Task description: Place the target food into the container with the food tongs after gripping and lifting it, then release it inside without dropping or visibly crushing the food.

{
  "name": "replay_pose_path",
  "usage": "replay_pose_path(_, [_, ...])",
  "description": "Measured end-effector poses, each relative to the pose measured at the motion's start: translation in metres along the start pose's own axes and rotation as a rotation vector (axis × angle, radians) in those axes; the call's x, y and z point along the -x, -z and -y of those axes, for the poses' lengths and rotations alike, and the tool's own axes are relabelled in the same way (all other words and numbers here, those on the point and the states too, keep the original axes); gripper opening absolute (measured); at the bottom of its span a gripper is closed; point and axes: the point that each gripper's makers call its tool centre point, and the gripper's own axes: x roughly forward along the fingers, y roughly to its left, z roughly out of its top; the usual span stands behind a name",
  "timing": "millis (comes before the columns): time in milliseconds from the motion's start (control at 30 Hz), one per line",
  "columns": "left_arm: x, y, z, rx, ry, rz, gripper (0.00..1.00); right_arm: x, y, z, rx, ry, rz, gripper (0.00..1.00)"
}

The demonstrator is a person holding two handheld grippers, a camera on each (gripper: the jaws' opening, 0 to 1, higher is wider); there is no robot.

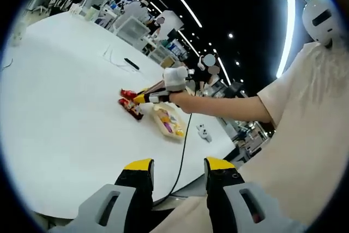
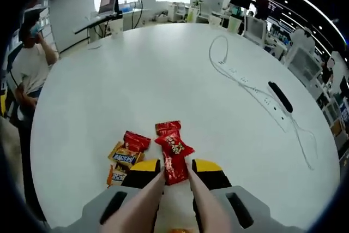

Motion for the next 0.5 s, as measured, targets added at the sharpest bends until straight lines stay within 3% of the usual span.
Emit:
replay_pose_path(100, [0.0013, 0.0023, 0.0001, -0.001, -0.003, -0.008, 0.36, 0.0008, 0.0001, -0.0009, -0.005, 0.007, 0.006, 0.22])
replay_pose_path(200, [0.0049, -0.0006, -0.0001, -0.008, -0.009, 0.000, 0.36, 0.0006, -0.0029, -0.0051, -0.062, -0.006, 0.027, 0.22])
replay_pose_path(500, [0.0074, 0.0006, 0.0000, -0.007, -0.015, 0.010, 0.36, 0.0046, -0.0068, -0.0064, -0.076, 0.004, 0.039, 0.22])
